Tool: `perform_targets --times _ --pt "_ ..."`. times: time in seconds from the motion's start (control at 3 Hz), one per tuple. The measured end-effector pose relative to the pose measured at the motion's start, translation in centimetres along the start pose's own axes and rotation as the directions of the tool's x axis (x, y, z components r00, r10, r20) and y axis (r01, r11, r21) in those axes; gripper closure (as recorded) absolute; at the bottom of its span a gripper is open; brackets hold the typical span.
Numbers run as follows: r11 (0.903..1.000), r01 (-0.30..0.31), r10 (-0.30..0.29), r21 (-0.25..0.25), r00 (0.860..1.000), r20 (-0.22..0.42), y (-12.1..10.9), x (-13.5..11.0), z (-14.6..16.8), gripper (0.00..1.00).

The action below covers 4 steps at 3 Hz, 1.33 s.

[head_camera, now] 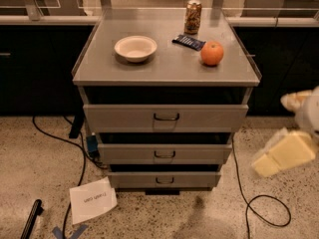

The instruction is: Open bottom drawer

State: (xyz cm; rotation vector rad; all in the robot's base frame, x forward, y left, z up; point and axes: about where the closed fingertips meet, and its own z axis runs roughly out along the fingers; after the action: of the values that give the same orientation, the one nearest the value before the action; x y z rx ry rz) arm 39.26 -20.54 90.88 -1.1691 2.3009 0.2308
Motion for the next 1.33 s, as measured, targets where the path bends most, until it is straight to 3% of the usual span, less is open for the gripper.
perform_targets --times 0.33,0.67,1.0,1.33 --pt "0.9756 -0.211 0.217 -0.059 0.969 0.120 2.28 2.77 4.73 0.00" --pt "0.9569 -0.287 0.290 -0.045 0.936 0.199 1.86 2.12 4.82 0.00" --pt "0.9578 -0.284 0.287 -0.044 0.937 0.199 1.86 2.01 4.78 0.00" --pt "0.9553 -0.296 0.284 0.002 0.921 0.267 1.98 2.50 4.99 0.00"
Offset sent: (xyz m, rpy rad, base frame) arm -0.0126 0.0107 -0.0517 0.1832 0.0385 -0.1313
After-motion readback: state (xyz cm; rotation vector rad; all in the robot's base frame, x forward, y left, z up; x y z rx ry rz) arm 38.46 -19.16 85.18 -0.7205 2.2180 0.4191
